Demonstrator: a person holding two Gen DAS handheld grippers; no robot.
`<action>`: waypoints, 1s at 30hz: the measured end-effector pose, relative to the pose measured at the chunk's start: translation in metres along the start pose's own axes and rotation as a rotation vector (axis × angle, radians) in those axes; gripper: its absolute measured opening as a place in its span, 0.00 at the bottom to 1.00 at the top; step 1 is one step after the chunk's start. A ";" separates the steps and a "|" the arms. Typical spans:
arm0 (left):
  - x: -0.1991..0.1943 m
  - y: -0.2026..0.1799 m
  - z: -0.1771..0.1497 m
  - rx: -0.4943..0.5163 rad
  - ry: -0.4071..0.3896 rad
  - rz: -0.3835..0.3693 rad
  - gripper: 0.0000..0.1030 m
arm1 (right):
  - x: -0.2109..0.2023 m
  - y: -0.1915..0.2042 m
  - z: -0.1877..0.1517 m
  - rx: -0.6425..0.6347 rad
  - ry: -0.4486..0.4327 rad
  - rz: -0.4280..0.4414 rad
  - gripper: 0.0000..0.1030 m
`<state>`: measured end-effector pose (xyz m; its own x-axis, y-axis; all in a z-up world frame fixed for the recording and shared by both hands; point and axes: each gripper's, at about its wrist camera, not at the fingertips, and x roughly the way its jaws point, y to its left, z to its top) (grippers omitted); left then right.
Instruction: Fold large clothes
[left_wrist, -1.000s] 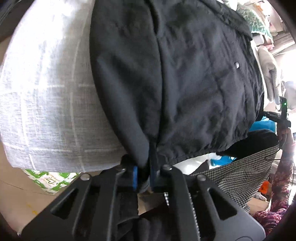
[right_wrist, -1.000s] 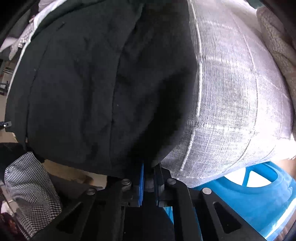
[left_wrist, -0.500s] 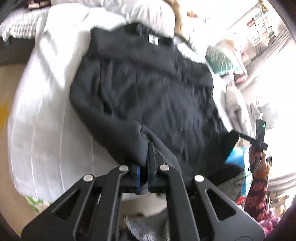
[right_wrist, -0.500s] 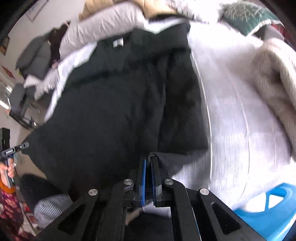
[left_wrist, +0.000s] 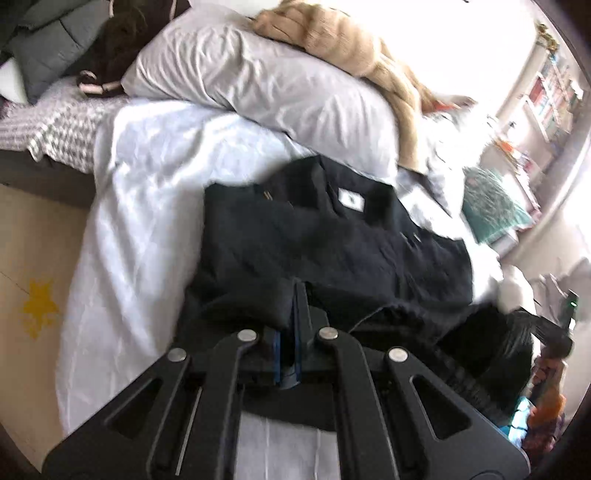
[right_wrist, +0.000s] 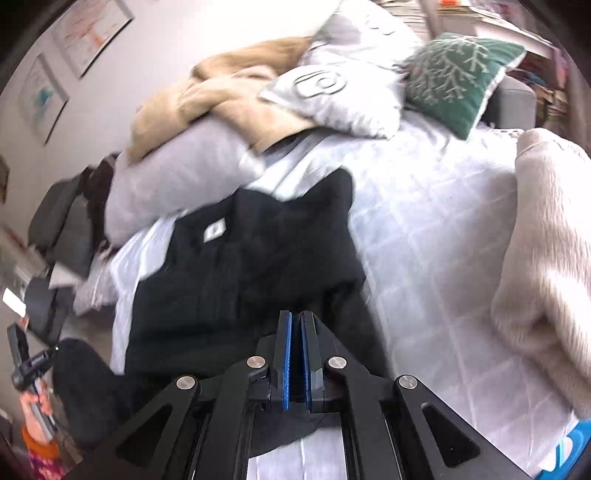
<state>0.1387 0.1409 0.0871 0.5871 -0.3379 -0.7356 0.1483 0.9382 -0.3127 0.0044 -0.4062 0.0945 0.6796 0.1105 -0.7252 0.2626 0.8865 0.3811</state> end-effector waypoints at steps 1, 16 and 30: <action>0.011 0.000 0.011 0.006 -0.010 0.028 0.06 | 0.007 0.000 0.008 0.016 -0.007 -0.014 0.05; 0.226 0.014 0.064 0.074 0.170 0.181 0.10 | 0.159 -0.056 0.109 0.132 -0.008 -0.157 0.09; 0.193 0.040 0.100 -0.090 0.278 -0.053 0.16 | 0.137 -0.061 0.105 0.022 0.020 -0.142 0.56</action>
<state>0.3380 0.1208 -0.0074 0.3378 -0.4054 -0.8495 0.0943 0.9125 -0.3979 0.1540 -0.4921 0.0321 0.6204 -0.0065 -0.7843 0.3707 0.8836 0.2859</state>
